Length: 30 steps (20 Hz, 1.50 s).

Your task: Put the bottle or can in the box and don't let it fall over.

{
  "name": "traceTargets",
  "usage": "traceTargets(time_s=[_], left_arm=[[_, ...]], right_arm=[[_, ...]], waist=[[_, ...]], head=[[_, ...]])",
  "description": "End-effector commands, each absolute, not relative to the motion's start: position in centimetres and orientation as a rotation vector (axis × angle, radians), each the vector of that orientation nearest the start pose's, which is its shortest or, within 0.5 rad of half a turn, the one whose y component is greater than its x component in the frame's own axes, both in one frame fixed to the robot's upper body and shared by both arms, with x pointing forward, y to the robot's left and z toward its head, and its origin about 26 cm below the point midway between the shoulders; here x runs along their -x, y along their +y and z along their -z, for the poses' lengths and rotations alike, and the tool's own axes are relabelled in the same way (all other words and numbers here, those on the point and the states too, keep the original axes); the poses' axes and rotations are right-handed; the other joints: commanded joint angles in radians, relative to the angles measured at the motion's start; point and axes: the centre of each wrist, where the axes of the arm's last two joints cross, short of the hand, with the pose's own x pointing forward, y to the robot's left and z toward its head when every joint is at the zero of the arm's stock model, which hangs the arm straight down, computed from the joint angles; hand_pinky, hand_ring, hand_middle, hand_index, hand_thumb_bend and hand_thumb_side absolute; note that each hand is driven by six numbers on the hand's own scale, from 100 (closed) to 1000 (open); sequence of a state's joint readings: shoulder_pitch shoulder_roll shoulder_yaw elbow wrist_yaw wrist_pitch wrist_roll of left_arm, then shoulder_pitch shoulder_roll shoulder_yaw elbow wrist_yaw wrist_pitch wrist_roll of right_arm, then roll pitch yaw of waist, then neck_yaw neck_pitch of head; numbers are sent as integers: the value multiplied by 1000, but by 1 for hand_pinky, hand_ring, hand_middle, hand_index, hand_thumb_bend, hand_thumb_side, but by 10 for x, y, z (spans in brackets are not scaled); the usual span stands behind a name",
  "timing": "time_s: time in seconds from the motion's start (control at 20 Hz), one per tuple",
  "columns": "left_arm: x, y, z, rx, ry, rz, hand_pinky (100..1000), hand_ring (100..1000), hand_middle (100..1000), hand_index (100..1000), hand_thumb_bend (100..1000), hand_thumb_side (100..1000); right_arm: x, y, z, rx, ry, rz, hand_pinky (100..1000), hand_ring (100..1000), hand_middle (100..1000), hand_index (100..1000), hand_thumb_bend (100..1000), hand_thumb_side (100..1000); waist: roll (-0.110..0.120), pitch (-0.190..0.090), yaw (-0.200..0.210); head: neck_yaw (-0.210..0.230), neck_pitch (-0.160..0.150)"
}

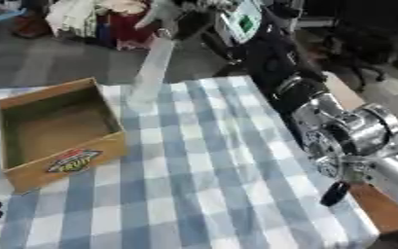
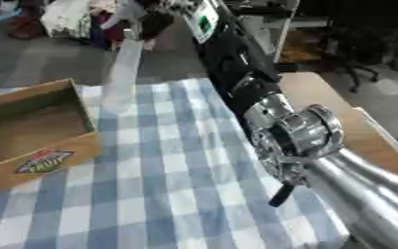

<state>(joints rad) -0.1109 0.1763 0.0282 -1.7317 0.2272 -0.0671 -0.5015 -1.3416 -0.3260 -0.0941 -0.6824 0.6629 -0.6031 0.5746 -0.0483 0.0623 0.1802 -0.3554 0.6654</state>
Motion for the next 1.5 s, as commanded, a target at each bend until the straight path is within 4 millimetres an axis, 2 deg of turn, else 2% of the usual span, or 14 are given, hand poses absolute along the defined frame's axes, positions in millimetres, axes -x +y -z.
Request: traceTargets(time_s=[0.05, 0.25, 0.45, 0.5, 0.6, 0.65, 0.7, 0.75, 0.8, 0.9, 0.95, 1.05, 1.25, 1.5], left_arm=[[-303, 274, -78, 419, -1881, 495, 735, 705, 648, 891, 202, 971], [-305, 267, -80, 453, -1884, 507, 735, 705, 648, 891, 203, 969], [-308, 261, -82, 485, -1889, 517, 735, 705, 648, 892, 203, 969], [-309, 259, -83, 494, -1891, 521, 735, 705, 648, 892, 203, 966], [-311, 253, -86, 520, -1898, 534, 735, 706, 648, 892, 203, 964], [-312, 251, -87, 533, -1899, 541, 735, 706, 649, 892, 203, 965], [-312, 249, -88, 542, -1899, 547, 735, 706, 649, 892, 204, 967], [-313, 248, -88, 548, -1898, 553, 735, 706, 649, 892, 204, 968], [-313, 247, -89, 552, -1897, 556, 735, 706, 649, 892, 204, 969], [-313, 247, -89, 552, -1896, 560, 735, 706, 649, 892, 205, 970], [-313, 247, -89, 550, -1895, 560, 735, 706, 648, 892, 205, 970], [-313, 248, -89, 547, -1895, 558, 734, 706, 649, 892, 205, 971], [-313, 249, -88, 538, -1894, 554, 734, 706, 648, 892, 204, 971], [-311, 254, -85, 514, -1886, 544, 733, 706, 648, 892, 204, 973]], right_arm=[[-507, -213, -349, 400, -2121, -1846, 152, 252, 219, 277, 100, 113], [-506, -193, -342, 314, -2232, -1769, 160, 249, 217, 283, 100, 112], [-507, -174, -320, 248, -2243, -1724, 265, 313, 266, 344, 100, 132], [-508, -171, -313, 250, -2227, -1726, 380, 400, 352, 444, 100, 109], [-509, -167, -297, 287, -2179, -1751, 642, 599, 572, 753, 100, 112], [-509, -164, -287, 311, -2123, -1798, 804, 748, 721, 898, 100, 315], [-510, -161, -280, 342, -2062, -1860, 965, 904, 883, 1000, 100, 561], [-510, -158, -274, 378, -1975, -1949, 1000, 990, 963, 1000, 100, 672], [-511, -156, -271, 412, -1904, -2023, 1000, 1000, 998, 1000, 100, 700], [-511, -157, -272, 484, -1837, -2108, 1000, 1000, 1000, 1000, 100, 746], [-511, -159, -274, 511, -1845, -2107, 1000, 1000, 1000, 1000, 100, 688], [-511, -163, -276, 536, -1917, -2048, 1000, 1000, 1000, 1000, 100, 639], [-510, -171, -284, 510, -2199, -1780, 1000, 1000, 979, 1000, 100, 447], [-502, -188, -309, 496, -2490, -1435, 1000, 926, 920, 1000, 100, 221]], waist=[[7, -22, 7], [11, -20, 30], [16, -12, 52], [18, -9, 58], [21, -4, 70], [21, -1, 75], [21, 1, 78], [20, 3, 80], [19, 4, 81], [17, 6, 81], [17, 6, 80], [16, 7, 78], [16, 5, 71], [13, -3, 49]], head=[[-7, -15], [-21, -23], [-40, -24], [-45, -24], [-54, -27], [-56, -29], [-57, -29], [-57, -28], [-57, -28], [-51, -27], [-48, -26], [-44, -27], [-36, -29], [-24, -18]])
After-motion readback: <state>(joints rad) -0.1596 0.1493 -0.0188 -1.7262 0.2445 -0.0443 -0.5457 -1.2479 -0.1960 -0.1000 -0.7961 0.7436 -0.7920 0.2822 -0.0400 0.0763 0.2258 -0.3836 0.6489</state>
